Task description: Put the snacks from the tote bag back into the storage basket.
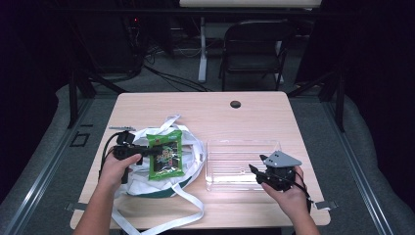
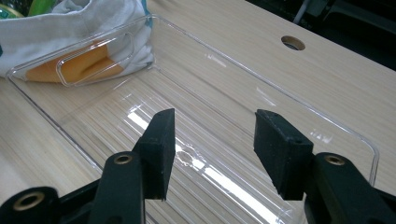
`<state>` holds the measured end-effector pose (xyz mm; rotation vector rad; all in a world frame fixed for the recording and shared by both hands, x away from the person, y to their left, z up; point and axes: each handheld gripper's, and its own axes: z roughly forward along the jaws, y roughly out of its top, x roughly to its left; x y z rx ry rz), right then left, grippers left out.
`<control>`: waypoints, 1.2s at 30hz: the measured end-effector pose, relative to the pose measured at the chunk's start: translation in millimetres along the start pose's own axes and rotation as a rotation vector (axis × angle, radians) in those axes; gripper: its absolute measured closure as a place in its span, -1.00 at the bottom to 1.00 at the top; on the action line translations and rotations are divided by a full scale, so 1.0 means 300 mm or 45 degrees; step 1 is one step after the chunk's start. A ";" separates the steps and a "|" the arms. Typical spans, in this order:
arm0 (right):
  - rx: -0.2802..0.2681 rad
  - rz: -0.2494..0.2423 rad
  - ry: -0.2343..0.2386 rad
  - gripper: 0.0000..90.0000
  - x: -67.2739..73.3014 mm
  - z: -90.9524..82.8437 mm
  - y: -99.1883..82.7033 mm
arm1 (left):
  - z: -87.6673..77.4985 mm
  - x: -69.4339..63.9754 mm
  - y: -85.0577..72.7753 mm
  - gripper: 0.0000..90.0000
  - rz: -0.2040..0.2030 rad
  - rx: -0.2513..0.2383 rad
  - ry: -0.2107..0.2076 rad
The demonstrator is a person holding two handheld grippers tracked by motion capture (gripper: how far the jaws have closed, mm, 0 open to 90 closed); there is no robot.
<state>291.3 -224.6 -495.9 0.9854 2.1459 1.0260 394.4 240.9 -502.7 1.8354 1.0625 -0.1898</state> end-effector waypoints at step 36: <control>0.023 -0.096 0.028 0.22 0.012 -0.003 0.006 | -0.052 -0.148 0.041 0.62 0.249 -0.208 0.049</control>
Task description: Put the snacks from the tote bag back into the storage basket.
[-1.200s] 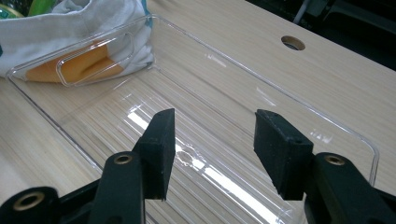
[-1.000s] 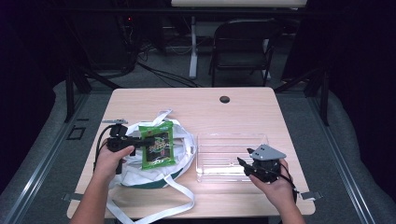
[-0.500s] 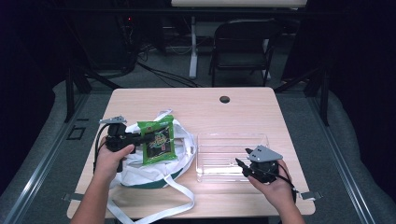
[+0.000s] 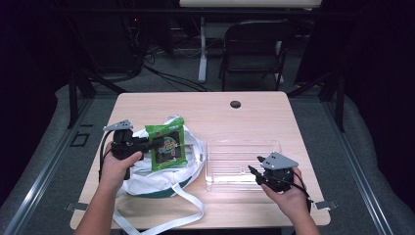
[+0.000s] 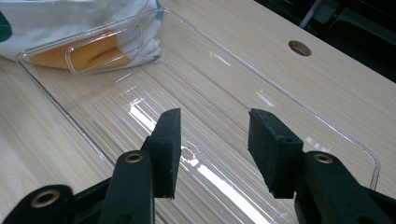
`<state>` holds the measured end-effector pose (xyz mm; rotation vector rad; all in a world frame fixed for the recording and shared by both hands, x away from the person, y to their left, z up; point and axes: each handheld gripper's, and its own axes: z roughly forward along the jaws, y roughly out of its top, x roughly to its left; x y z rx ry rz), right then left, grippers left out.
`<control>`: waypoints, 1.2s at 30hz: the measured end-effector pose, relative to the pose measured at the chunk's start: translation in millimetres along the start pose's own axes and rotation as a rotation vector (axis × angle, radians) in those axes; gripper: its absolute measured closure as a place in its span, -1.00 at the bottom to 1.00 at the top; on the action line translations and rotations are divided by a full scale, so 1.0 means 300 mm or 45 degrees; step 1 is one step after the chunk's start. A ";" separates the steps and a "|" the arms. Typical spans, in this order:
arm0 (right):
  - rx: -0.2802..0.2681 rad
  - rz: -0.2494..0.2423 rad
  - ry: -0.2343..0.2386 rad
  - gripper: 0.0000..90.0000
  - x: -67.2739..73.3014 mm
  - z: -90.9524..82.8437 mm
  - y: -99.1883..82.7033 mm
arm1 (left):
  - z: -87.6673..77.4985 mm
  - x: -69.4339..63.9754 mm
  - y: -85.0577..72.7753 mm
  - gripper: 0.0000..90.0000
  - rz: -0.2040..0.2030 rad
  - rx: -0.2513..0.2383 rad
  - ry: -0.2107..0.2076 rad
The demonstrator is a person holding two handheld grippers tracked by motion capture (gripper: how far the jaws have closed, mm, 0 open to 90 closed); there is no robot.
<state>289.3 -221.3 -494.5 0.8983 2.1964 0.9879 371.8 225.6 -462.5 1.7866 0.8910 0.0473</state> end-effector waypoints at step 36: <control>0.009 -0.067 0.107 0.25 0.015 -0.013 0.081 | 0.037 -0.123 0.025 0.62 0.113 -0.042 -0.072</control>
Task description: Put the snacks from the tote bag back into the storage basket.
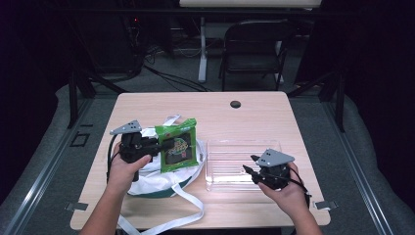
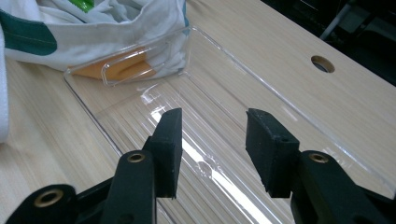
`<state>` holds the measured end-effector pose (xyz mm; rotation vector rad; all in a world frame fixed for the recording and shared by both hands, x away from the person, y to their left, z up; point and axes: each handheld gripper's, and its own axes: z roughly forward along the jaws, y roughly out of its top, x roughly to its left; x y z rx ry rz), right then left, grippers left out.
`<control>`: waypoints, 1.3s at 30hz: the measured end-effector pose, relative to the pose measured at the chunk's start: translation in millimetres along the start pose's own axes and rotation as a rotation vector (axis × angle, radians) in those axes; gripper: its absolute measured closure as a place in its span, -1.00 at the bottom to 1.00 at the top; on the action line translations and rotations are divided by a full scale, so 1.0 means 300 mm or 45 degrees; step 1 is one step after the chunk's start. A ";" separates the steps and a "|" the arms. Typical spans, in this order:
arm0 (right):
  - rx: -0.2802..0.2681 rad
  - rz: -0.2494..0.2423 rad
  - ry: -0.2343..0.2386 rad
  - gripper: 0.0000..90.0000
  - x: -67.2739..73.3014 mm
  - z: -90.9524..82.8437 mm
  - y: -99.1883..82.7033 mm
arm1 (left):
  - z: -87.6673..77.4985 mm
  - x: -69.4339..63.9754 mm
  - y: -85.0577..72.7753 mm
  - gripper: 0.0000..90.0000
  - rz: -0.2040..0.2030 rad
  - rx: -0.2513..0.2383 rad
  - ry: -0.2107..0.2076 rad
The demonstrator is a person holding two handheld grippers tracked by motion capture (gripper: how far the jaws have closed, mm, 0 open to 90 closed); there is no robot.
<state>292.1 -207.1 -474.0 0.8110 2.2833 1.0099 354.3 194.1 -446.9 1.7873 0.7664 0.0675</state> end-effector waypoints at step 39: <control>0.263 -0.358 0.348 0.15 -0.039 0.041 0.349 | 0.040 -0.041 -0.004 0.62 0.031 0.019 -0.061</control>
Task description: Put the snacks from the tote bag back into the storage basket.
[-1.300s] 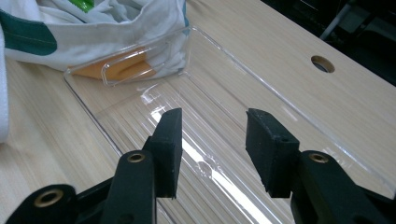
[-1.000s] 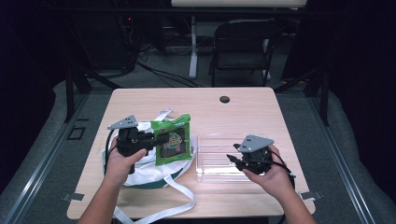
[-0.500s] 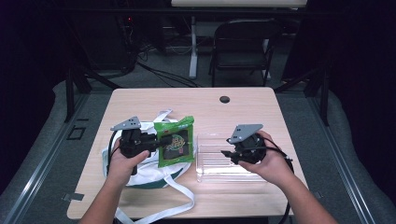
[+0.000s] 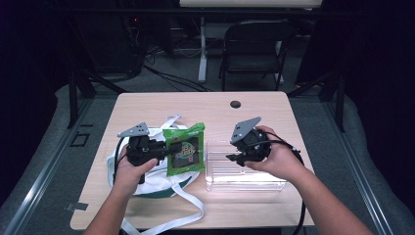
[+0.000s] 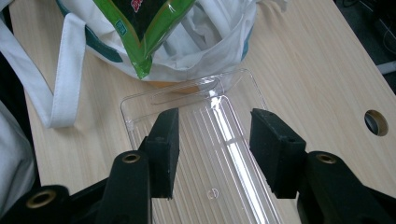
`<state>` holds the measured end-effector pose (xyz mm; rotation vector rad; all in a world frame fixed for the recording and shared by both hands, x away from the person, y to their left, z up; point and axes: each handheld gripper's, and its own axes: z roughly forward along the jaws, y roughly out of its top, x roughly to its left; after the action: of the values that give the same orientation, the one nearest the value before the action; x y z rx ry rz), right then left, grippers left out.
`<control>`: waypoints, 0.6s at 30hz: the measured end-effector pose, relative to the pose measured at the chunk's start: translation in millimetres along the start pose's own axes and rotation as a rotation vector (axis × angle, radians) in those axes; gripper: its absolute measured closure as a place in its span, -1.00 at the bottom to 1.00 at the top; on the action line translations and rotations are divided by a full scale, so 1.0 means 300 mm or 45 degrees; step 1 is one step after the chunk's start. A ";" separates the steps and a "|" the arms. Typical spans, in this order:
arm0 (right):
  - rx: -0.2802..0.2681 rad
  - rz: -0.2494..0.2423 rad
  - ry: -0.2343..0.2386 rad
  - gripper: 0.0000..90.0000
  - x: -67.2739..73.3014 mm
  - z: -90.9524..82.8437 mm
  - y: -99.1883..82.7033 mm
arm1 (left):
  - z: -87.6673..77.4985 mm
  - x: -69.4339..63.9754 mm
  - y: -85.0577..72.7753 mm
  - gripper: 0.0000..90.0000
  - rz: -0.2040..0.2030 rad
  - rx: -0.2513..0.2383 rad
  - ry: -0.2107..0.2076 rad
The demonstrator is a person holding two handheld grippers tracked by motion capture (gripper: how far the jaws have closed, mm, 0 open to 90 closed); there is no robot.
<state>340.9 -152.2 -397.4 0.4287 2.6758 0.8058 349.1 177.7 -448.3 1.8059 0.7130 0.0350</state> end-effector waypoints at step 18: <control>0.134 -0.143 0.046 -0.08 -0.035 0.001 0.120 | 0.005 -0.007 0.001 0.62 0.001 0.007 -0.015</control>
<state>357.4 -127.1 -374.7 0.2878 2.7564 0.6481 348.0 175.2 -447.8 1.8102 0.7045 0.0231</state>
